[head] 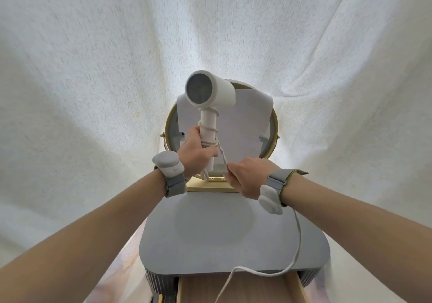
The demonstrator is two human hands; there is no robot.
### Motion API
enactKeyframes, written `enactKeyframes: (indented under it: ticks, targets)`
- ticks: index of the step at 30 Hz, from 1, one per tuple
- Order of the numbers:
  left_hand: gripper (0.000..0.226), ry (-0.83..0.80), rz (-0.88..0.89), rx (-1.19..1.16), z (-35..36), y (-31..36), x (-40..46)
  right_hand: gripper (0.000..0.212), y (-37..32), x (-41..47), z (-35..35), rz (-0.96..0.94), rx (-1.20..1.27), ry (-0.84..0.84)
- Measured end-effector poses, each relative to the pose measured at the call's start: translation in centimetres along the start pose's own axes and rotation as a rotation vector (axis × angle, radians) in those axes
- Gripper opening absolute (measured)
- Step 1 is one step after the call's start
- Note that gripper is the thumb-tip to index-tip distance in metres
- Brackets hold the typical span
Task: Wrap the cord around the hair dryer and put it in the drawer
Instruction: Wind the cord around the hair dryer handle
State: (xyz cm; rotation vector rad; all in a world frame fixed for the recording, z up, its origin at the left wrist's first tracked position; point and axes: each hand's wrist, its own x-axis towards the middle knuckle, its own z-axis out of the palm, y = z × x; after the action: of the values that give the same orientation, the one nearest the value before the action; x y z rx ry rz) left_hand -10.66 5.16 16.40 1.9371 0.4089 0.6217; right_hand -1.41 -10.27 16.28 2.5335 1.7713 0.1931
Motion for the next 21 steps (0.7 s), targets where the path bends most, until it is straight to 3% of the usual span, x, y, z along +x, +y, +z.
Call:
enactKeyframes:
  ticks: [7, 12, 15, 17, 21]
  targets:
    - [0.053, -0.039, 0.144, 0.338, -0.2, -0.9, -0.6, 0.010, -1.2, -0.2, -1.2, -0.021, -0.092, -0.111]
    - [0.054, -0.032, 0.233, 0.676, -0.6, -1.9, -0.6, 0.013, -2.1, 0.0, -2.3, -0.070, -0.143, -0.180]
    - [0.058, -0.070, 0.228, 0.989, -1.2, -1.9, -0.9, 0.008, -2.4, -0.1, -2.8, -0.097, -0.171, -0.132]
    - [0.061, -0.109, 0.227, 1.132, -1.4, -1.8, -1.2, 0.021, -2.2, -0.2, -3.2, -0.097, -0.187, -0.082]
    - [0.062, -0.188, 0.260, 1.220, -1.7, -1.7, -1.2, 0.027, -0.7, 0.1, -3.9, -0.135, -0.191, -0.011]
